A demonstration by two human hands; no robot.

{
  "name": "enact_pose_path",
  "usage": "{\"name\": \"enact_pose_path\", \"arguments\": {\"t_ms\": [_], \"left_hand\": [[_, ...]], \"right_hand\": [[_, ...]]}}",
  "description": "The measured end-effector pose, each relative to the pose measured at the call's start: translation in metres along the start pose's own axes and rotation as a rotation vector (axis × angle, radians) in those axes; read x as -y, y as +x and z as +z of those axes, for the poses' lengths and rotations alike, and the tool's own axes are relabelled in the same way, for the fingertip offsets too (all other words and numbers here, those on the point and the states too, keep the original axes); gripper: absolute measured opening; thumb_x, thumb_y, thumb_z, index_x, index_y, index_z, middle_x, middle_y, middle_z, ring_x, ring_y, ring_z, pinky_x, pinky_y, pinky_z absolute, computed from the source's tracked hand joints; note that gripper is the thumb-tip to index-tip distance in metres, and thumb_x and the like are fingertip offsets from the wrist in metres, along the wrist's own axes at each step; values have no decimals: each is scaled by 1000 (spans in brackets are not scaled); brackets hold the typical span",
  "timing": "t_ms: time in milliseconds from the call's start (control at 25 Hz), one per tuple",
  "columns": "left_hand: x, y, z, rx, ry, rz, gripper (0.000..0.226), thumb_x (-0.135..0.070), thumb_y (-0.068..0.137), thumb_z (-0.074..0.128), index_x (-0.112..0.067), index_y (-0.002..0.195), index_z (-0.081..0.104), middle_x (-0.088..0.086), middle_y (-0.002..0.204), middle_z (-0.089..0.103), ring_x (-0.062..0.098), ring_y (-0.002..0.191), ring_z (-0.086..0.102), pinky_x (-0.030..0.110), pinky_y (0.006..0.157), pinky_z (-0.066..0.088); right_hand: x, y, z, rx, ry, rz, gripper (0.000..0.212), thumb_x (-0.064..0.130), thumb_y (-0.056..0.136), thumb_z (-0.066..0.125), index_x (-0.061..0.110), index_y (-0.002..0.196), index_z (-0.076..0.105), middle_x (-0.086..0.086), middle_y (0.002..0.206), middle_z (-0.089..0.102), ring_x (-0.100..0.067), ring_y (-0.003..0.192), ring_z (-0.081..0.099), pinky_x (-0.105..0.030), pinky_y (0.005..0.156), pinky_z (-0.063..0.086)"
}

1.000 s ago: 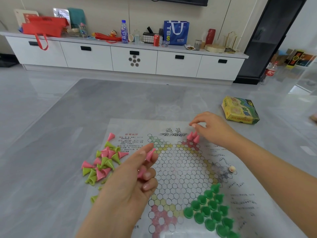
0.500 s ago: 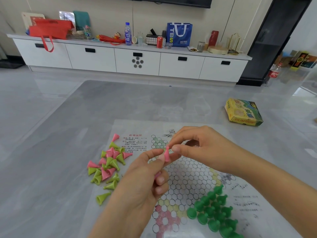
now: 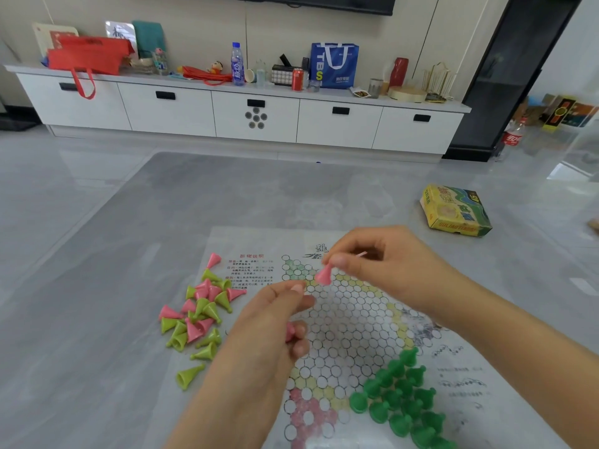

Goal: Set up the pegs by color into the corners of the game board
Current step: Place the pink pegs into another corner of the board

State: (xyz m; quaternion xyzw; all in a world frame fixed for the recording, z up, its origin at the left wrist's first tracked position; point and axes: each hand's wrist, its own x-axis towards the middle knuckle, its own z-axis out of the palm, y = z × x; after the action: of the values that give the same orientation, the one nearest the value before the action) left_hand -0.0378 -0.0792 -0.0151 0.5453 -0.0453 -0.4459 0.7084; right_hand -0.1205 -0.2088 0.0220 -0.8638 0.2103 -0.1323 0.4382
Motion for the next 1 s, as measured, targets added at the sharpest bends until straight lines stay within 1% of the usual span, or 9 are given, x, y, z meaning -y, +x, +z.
{"name": "enact_pose_path", "arguments": {"t_ms": [80,160,240,400,520,600,760,880,1000], "left_hand": [[-2,4,-1,-44,-37,-28,21,7,85,41,-4,84,59,11,89,56,13,56,40,21,47,34],[-1,11,-1,-58,-39,-62,37,21,78,28,-2,78,57,12,86,54,15,59,43,20,42,39],[3,15,-1,-67,-40,-51,44,27,76,21,-2,75,54,15,85,53,17,63,49,16,35,44],[5,6,-1,50,-75,-11,26,17,87,36,5,88,58,19,89,63,23,68,67,17,50,56],[4,0,1,121,-36,3,21,2,92,42,0,92,63,17,88,71,17,62,71,20,52,57],[3,-1,3,112,40,23,23,-4,93,43,-5,91,66,14,88,71,16,58,69,21,52,57],[2,-3,4,83,168,58,29,-14,93,46,-20,82,72,8,82,66,12,51,58,22,47,51],[3,-2,3,69,222,63,32,-9,93,45,-22,81,72,2,63,53,8,42,43,18,39,37],[4,1,3,12,213,43,35,1,90,42,-19,86,70,2,63,47,8,40,38,18,34,30]], "right_hand": [[-11,2,-15,-150,140,99,12,31,78,60,28,73,70,13,79,72,-23,75,62,-31,72,54],[-29,5,-31,-286,265,187,14,21,83,57,21,76,69,8,80,73,-15,82,64,-27,74,54],[-50,4,-40,-346,213,271,14,16,86,57,16,79,69,2,83,73,-13,86,63,-27,75,52],[-84,0,-39,-359,93,399,15,15,85,60,12,75,71,-5,87,72,-18,85,61,-28,71,49],[-96,2,-33,-351,45,429,19,17,84,62,17,67,72,-4,84,73,-17,75,57,-35,74,52],[-99,5,-29,-348,-8,418,20,18,83,62,20,65,72,1,81,73,-13,71,58,-36,76,51],[-96,10,-23,-338,-118,352,19,19,83,61,22,67,72,10,79,72,-3,73,58,-21,71,46],[-96,11,-23,-328,-136,333,18,20,83,61,21,69,72,13,79,71,-1,79,60,-15,70,44],[-96,10,-24,-314,-149,327,17,20,83,61,22,70,72,13,76,70,-8,73,58,-19,67,43]]}}
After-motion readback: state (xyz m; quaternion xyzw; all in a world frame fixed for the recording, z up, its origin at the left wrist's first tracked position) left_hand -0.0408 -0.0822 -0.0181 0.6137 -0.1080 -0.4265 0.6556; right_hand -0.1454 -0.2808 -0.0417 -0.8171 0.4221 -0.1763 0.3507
